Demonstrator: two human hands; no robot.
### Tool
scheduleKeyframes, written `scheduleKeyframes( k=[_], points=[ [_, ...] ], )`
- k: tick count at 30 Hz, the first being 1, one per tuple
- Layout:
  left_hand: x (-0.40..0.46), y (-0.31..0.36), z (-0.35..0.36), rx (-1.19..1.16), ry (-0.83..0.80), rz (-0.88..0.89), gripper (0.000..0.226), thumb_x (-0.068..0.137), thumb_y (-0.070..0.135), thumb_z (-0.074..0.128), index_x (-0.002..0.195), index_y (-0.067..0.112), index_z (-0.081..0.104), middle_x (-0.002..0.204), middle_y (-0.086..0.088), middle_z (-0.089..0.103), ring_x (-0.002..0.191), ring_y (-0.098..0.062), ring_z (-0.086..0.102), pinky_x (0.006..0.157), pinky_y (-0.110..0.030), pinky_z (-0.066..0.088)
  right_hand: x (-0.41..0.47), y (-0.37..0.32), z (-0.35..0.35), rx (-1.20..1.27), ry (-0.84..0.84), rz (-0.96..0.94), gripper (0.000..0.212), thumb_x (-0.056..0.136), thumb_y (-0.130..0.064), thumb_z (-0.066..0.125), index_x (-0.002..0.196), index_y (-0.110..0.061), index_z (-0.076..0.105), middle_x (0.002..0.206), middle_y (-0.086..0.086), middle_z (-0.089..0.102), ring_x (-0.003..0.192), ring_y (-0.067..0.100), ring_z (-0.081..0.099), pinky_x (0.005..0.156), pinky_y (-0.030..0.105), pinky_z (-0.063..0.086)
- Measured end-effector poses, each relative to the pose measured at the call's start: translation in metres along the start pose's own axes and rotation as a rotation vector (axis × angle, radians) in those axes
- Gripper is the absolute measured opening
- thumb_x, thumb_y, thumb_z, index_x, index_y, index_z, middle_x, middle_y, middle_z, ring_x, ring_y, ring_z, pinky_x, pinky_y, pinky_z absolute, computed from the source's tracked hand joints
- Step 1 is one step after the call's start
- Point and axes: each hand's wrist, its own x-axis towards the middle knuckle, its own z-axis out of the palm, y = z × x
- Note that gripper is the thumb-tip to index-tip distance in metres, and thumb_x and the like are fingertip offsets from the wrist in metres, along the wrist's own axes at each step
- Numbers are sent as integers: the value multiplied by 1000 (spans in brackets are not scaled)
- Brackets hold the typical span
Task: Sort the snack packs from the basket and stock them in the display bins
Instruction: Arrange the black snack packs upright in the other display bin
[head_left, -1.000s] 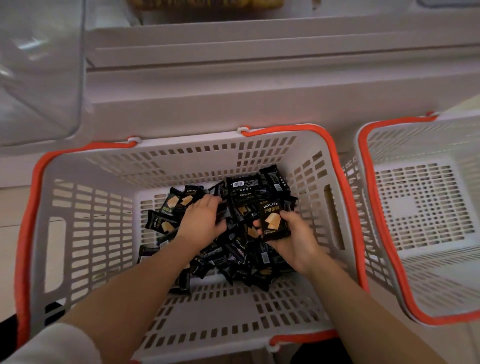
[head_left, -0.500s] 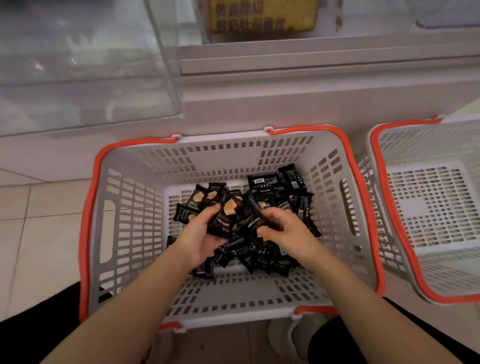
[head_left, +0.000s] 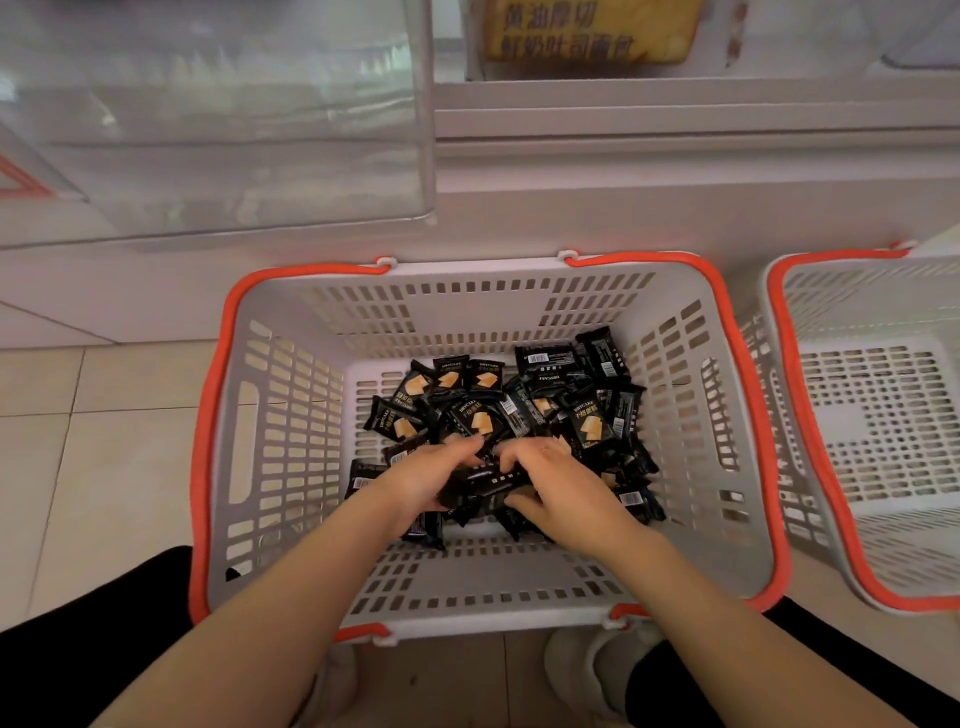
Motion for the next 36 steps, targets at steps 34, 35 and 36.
scheduleKeyframes(
  k=[34,35,36],
  points=[
    [-5,-30,-37,112,323,139,20,95,2,41,96,12,58,80,-7,61,68,-17,53,56,-20,43,-1,10,11,1074,95,643,18,87,-17,58,89,-34,53,95,-19,52,89,0,52,82,25,40],
    [-14,-24,-33,-133,252,155,24,97,6,38,108,9,59,82,-7,61,70,-18,55,62,-21,45,-4,5,9,1127,123,658,16,88,-16,56,90,-31,57,97,-13,56,90,5,54,88,30,40],
    [-23,-19,-29,-331,160,167,29,99,14,35,115,5,57,80,-7,60,68,-19,53,63,-26,43,-7,-1,6,1181,145,667,15,88,-15,54,93,-28,60,99,-5,60,91,12,57,92,35,40]
  ],
)
